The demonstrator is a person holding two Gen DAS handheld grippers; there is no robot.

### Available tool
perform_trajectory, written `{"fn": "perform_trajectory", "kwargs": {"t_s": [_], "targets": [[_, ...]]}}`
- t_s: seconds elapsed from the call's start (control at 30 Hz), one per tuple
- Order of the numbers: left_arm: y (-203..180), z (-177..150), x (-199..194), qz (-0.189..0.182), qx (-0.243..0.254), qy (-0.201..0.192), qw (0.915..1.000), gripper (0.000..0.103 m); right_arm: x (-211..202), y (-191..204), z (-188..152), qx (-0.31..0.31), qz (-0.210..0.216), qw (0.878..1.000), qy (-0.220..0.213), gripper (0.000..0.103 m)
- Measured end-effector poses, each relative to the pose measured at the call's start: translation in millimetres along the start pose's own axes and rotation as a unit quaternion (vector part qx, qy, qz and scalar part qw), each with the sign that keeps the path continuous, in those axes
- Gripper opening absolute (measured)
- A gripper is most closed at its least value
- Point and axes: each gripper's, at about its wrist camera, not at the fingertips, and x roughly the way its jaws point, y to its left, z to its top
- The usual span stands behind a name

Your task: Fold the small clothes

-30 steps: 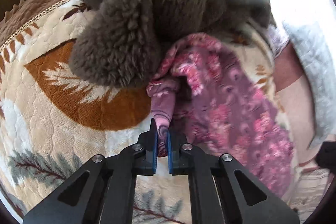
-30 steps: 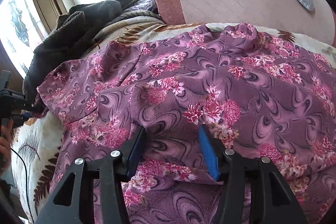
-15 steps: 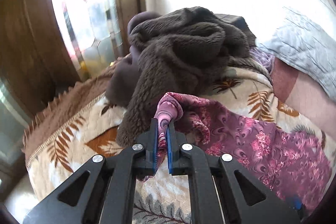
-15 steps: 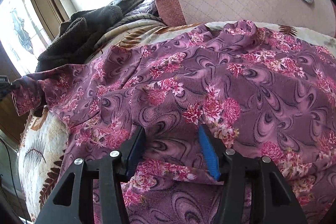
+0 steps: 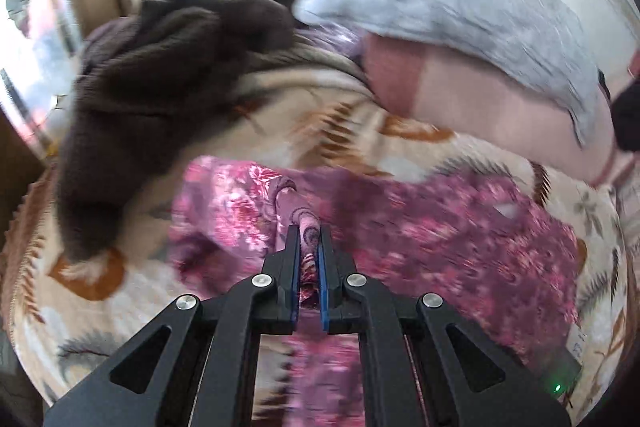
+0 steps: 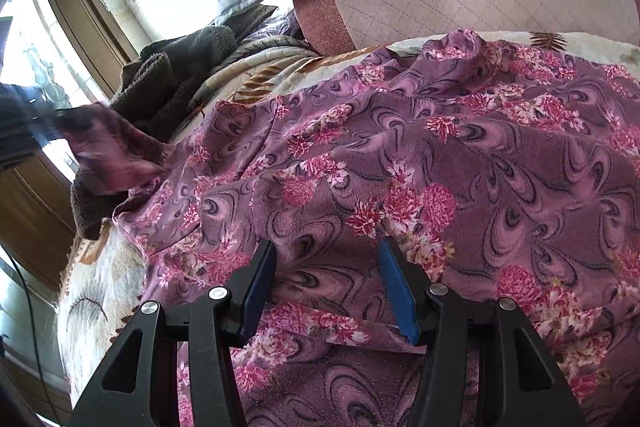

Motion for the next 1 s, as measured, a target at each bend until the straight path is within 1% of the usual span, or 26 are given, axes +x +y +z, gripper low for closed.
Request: {"fn": "perform_trajectory", "kwargs": {"t_s": [0.07, 0.17, 0.23, 0.27, 0.3, 0.37, 0.4, 0.43, 0.47, 0.5, 0.53, 0.6, 0.67, 0.73, 0.77, 0.8, 0.83, 0.9, 0.93, 1.0], "targets": [[-26, -3, 12, -0.013, 0.011, 0.019, 0.9997, 0.005, -1, -3, 0, 0.007, 0.008, 1.000, -0.002, 0.055], [-50, -8, 33, -0.024, 0.020, 0.050, 0.9983, 0.006, -1, -7, 0, 0.018, 0.021, 1.000, -0.004, 0.055], [-59, -10, 53, -0.038, 0.016, 0.080, 0.9960, 0.007, -1, -9, -1, 0.023, 0.027, 0.999, -0.005, 0.055], [-61, -11, 62, -0.051, 0.013, 0.095, 0.9941, 0.009, -1, -10, 0, 0.024, 0.029, 0.999, -0.006, 0.055], [-62, -12, 66, -0.056, 0.009, 0.105, 0.9928, 0.011, -1, -10, 0, 0.025, 0.030, 0.999, -0.006, 0.055], [-59, -13, 69, -0.079, -0.005, 0.128, 0.9887, 0.025, -2, -11, -1, 0.026, 0.032, 0.999, -0.006, 0.055], [-54, -13, 66, -0.101, -0.016, 0.136, 0.9855, 0.030, -2, -11, -1, 0.027, 0.033, 0.999, -0.007, 0.055], [-47, -14, 59, -0.121, -0.029, 0.136, 0.9829, 0.040, -2, -11, -1, 0.029, 0.035, 0.999, -0.007, 0.055], [-39, -16, 54, -0.133, -0.038, 0.132, 0.9816, 0.052, -2, -12, -1, 0.030, 0.036, 0.999, -0.007, 0.055], [-25, -22, 45, -0.147, -0.056, 0.120, 0.9802, 0.059, -2, -12, -1, 0.032, 0.038, 0.999, -0.008, 0.055], [-14, -26, 39, -0.154, -0.069, 0.110, 0.9796, 0.066, -3, -13, -1, 0.032, 0.039, 0.999, -0.008, 0.055], [18, -43, 33, -0.159, -0.107, 0.095, 0.9768, 0.067, -3, -13, -1, 0.033, 0.039, 0.999, -0.008, 0.055], [41, -53, 41, -0.157, -0.141, 0.101, 0.9721, 0.066, -4, -13, -1, 0.035, 0.040, 0.999, -0.008, 0.055], [61, -63, 53, -0.163, -0.173, 0.111, 0.9650, 0.065, -4, -13, 0, 0.039, 0.042, 0.998, -0.007, 0.055], [67, -66, 59, -0.169, -0.185, 0.117, 0.9610, 0.063, -5, -13, 2, 0.042, 0.043, 0.998, -0.004, 0.055], [74, -71, 66, -0.183, -0.201, 0.122, 0.9547, 0.062, -5, -13, 4, 0.045, 0.043, 0.998, 0.000, 0.055], [76, -73, 68, -0.191, -0.208, 0.120, 0.9517, 0.062, -6, -11, 7, 0.048, 0.040, 0.998, 0.003, 0.054], [78, -72, 71, -0.202, -0.209, 0.119, 0.9493, 0.061, -9, -7, 16, 0.060, 0.038, 0.997, -0.001, 0.055], [79, -71, 72, -0.208, -0.212, 0.121, 0.9471, 0.061, -10, -5, 21, 0.069, 0.047, 0.996, -0.008, 0.055], [85, -70, 76, -0.226, -0.230, 0.127, 0.9379, 0.061, -6, 3, 33, 0.083, 0.073, 0.994, -0.012, 0.055]]}}
